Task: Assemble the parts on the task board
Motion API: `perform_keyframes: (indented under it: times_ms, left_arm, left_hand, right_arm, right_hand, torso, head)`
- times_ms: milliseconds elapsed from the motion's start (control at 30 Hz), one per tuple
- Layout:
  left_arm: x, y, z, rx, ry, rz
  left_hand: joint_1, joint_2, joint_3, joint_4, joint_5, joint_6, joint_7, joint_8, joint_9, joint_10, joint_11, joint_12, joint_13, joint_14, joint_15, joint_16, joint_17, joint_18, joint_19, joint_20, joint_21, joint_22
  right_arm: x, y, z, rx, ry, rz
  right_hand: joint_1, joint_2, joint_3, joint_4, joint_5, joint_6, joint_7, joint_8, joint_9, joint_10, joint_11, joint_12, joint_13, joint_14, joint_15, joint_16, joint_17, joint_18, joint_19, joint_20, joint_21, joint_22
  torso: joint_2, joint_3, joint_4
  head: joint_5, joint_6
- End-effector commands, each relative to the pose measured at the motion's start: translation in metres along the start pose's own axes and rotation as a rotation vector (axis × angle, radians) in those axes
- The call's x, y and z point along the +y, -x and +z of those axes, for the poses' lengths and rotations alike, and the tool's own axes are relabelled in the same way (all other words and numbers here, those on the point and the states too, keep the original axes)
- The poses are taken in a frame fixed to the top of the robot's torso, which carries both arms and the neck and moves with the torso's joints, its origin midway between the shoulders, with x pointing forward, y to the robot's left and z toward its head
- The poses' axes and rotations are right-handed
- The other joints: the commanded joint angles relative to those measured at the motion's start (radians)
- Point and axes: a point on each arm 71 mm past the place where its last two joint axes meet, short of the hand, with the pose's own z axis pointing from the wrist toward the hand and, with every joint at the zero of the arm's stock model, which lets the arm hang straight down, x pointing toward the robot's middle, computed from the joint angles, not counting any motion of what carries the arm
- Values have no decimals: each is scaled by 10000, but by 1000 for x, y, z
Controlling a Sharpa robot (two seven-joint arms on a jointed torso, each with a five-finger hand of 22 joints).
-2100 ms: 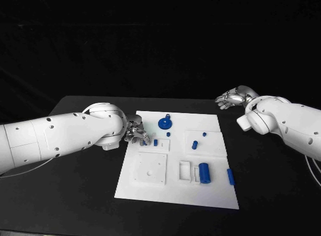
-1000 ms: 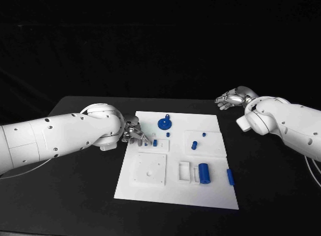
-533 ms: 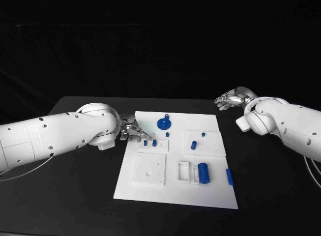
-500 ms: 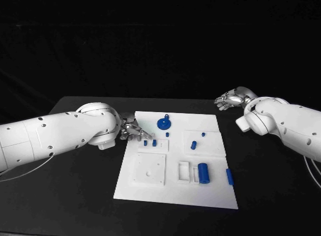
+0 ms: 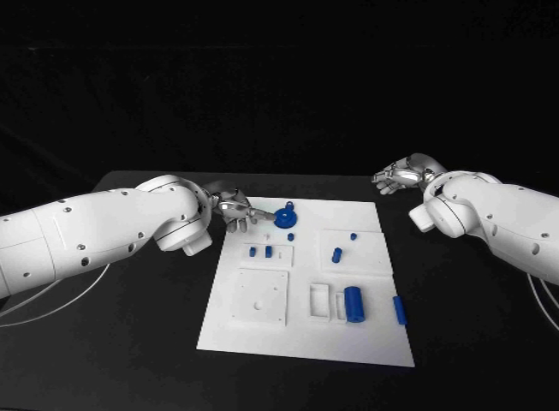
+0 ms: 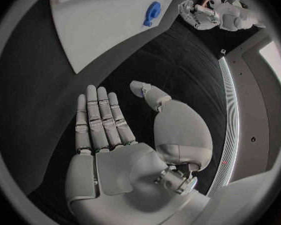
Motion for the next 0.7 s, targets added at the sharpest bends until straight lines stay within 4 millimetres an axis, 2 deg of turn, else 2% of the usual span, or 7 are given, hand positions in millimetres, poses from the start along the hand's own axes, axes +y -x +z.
perform_keyframes:
  times_ms: [33, 133, 167, 200, 333, 433, 700]
  left_arm:
    - [-24, 2, 2, -643, -2439, -80]
    - [-31, 3, 7, -1120, -2953, -19]
    - [-33, 3, 9, -1209, -3064, 120]
    - [-36, 3, 12, -1304, -3177, 314]
    - [-43, 0, 17, -1389, -3640, 1214]
    - [-51, -4, 20, -1331, -4015, 1934]
    - [-66, -22, 30, -934, -4573, 4029]
  left_hand:
    - [1332, 416, 547, -948, 235, 7, 65, 23, -113, -222, 87, -295, -196, -122, 203, -176, -37, -91, -114, -482, -119, 47]
    - [1830, 614, 952, -1546, 116, -7, 106, 35, -258, -385, 221, -552, -390, -83, 266, -209, -9, -104, -66, -412, -168, 100]
    - [1828, 578, 973, -1693, -421, -7, 128, 55, -300, -400, 251, -627, -453, -84, 276, -232, -2, -105, -60, -399, -200, 115]
    - [1915, 606, 1049, -1818, -623, -2, 117, 68, -331, -451, 280, -716, -514, -80, 278, -246, 4, -100, -54, -395, -225, 122]
    - [2203, 720, 1303, -2279, -682, -14, 132, 37, -463, -713, 459, -1236, -812, 29, 302, -212, 53, -78, 57, -389, -235, 172]
    - [2478, 729, 1844, -2602, -750, 106, 126, -30, -632, -605, 531, -1788, -1117, 209, 334, -127, 133, 2, 264, -355, -198, 257]
    - [2496, 495, 2027, -2633, -784, 160, 98, -148, -830, -452, 575, -2589, -1484, 512, 350, 124, 322, 166, 571, -350, -37, 485]
  right_arm:
    - [1, -1, 0, 66, 118, -51]
    - [1, 0, 0, 35, 125, -27]
    - [1, -1, 0, 32, 127, -25]
    - [1, -1, 1, 34, 132, -18]
    - [2, -2, 1, 55, 163, -8]
    - [3, -3, 1, 65, 168, 2]
    - [5, -5, 1, 112, 227, 14]
  right_hand:
    - [-94, 16, -61, -12, 51, -90, 13, 43, -12, -76, 0, 46, -17, -59, 2, -22, -11, 140, 10, 55, -57, 18]
    - [-93, 18, -61, -13, 51, -90, 13, 43, -13, -76, 0, 47, -16, -59, 2, -22, -11, 141, 10, 55, -58, 19]
    - [-93, 19, -60, -13, 52, -90, 13, 44, -13, -76, 0, 47, -16, -59, 2, -22, -11, 141, 10, 55, -58, 20]
    - [-92, 20, -60, -13, 52, -90, 13, 44, -13, -76, 0, 47, -16, -59, 2, -21, -12, 142, 11, 55, -58, 20]
    - [-91, 25, -58, -13, 53, -90, 12, 45, -14, -76, -1, 48, -16, -58, 2, -21, -12, 143, 11, 55, -59, 21]
    - [-91, 27, -58, -12, 53, -90, 12, 46, -15, -75, -1, 49, -16, -58, 2, -21, -12, 143, 12, 55, -59, 22]
    - [-92, 34, -57, -11, 54, -90, 13, 48, -17, -75, 0, 51, -16, -57, 2, -20, -12, 144, 13, 57, -61, 24]
  torso:
    - [1, -4, 5]
    - [-2, 0, 10]
    - [-2, 1, 13]
    - [-2, 2, 11]
    - [13, -5, -10]
    - [17, -10, -20]
    - [20, -12, -22]
  head:
    - [-26, 33]
    - [-33, 58]
    - [-35, 64]
    - [-35, 68]
    - [-25, 103]
    - [-31, 116]
    - [-48, 121]
